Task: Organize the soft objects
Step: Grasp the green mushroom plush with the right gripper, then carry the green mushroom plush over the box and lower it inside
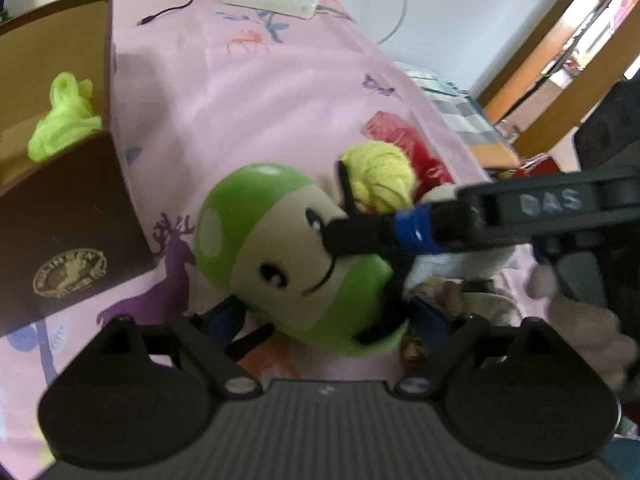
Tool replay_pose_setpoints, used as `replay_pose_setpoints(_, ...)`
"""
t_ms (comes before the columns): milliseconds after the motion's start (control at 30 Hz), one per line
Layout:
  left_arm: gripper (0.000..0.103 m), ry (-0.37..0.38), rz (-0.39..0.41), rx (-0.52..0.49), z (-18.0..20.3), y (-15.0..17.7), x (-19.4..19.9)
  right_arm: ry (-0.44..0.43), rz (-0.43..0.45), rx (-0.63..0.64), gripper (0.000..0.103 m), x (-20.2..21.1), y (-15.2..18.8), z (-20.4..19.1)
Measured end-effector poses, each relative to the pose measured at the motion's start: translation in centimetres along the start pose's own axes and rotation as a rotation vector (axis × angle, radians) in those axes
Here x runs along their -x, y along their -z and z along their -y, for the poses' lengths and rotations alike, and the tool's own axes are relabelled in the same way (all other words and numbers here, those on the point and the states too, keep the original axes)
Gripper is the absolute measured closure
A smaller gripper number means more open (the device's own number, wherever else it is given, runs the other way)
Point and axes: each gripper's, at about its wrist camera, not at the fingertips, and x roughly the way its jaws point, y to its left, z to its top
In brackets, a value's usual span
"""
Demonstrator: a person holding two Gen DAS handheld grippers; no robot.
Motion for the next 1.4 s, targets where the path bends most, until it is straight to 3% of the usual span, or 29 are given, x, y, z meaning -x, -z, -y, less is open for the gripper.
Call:
replay_pose_setpoints(133,0.015,0.003,0.006,0.019,-0.2,0.3,-0.1,0.057,0.026,0.114,0.077,-0.1,0.9,-2.1)
replay_pose_setpoints(267,0.018,0.013,0.003,0.021,-0.4,0.5,0.2,0.059,0.013,0.143,0.077,0.1,1.2,-2.6)
replay_pose_setpoints(433,0.02,-0.039,0.042,-0.07,1.2,0.8,1.2,0.039,-0.038,0.202,0.077,0.6,1.8,-3.8)
replay_pose_setpoints(567,0.02,-0.091,0.079,-0.188,3.0,1.0,2.1,0.043,-0.006,0.185,0.077,1.2,2.5,-4.2)
replay_pose_setpoints(667,0.02,-0.094,0.083,-0.194,3.1,1.0,2.4,0.034,0.011,0.166,0.077,1.5,2.7,-4.3)
replay_pose_setpoints(867,0.02,-0.096,0.165,-0.217,3.8,0.8,5.2,0.011,0.106,0.208,0.077,3.8,2.8,-6.7)
replay_pose_setpoints(1100,0.02,-0.074,0.292,-0.243,2.8,-1.5,10.5,-0.043,0.227,0.243,0.077,5.2,1.0,-10.5)
replay_pose_setpoints(1400,0.02,-0.078,0.366,-0.241,-2.8,-6.3,16.0,-0.083,0.305,0.278,0.077,2.9,-2.9,-16.2)
